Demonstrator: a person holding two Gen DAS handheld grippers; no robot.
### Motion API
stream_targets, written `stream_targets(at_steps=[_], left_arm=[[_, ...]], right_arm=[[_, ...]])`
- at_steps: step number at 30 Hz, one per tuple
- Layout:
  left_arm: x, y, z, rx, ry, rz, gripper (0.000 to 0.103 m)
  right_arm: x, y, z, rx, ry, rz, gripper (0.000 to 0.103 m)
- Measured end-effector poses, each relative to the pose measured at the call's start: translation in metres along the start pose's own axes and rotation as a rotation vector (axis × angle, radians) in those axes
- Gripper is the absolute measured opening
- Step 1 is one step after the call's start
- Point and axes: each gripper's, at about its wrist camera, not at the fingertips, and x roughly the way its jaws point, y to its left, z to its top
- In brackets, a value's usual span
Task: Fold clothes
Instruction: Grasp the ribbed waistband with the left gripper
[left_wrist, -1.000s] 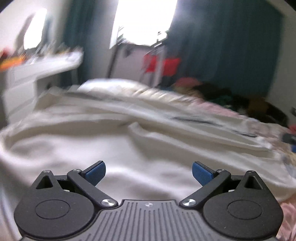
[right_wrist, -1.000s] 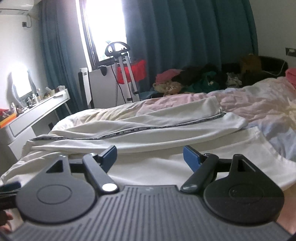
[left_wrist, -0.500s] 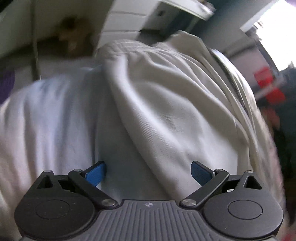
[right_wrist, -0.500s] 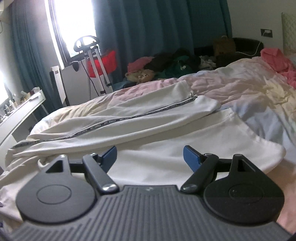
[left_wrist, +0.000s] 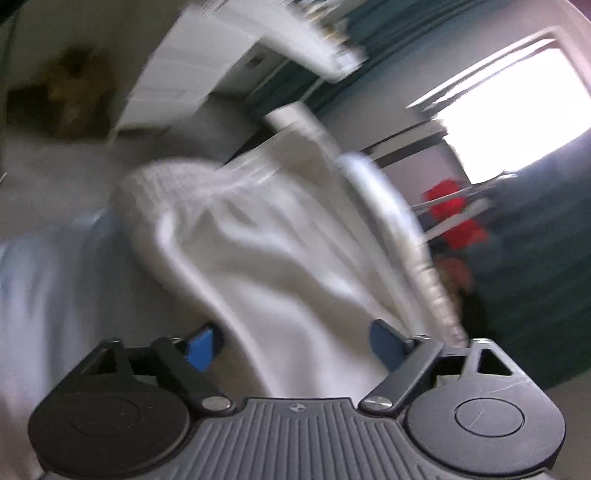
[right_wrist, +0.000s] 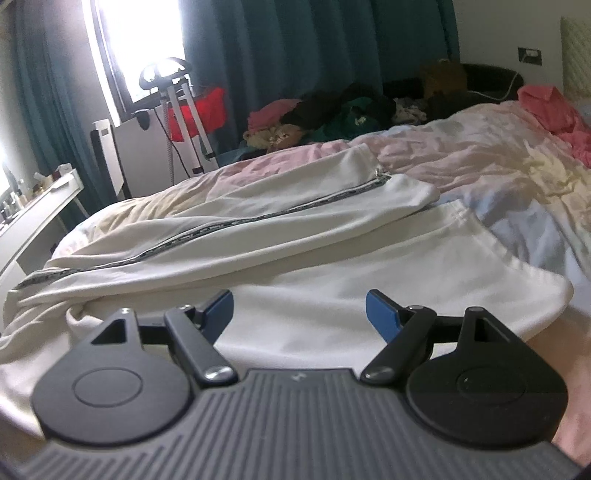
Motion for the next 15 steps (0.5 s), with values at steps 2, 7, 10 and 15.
stream_targets(at_steps=[2,7,10,15], left_arm=[[0.002,0.007,0.000,-0.040,0.006,0.017,0.068],[0.004,0.006,0.001,-0.059,-0.007,0.035,0.066],[0.008,-0.008,-0.001,0.056,-0.033,0.125,0.054],[0.004,-0.010,-0.007,0.056,-0.077,0.154,0.024]], right_arm=[[0.002,-0.001,0.000,0.011,0.008,0.000,0.080],[0.004,-0.004,0.001,0.039,0.018,-0.002,0.080],[0.005,-0.006,0.001,0.055,0.019,-0.004,0.080],[0.007,-0.013,0.002,0.095,0.030,-0.011,0.080]])
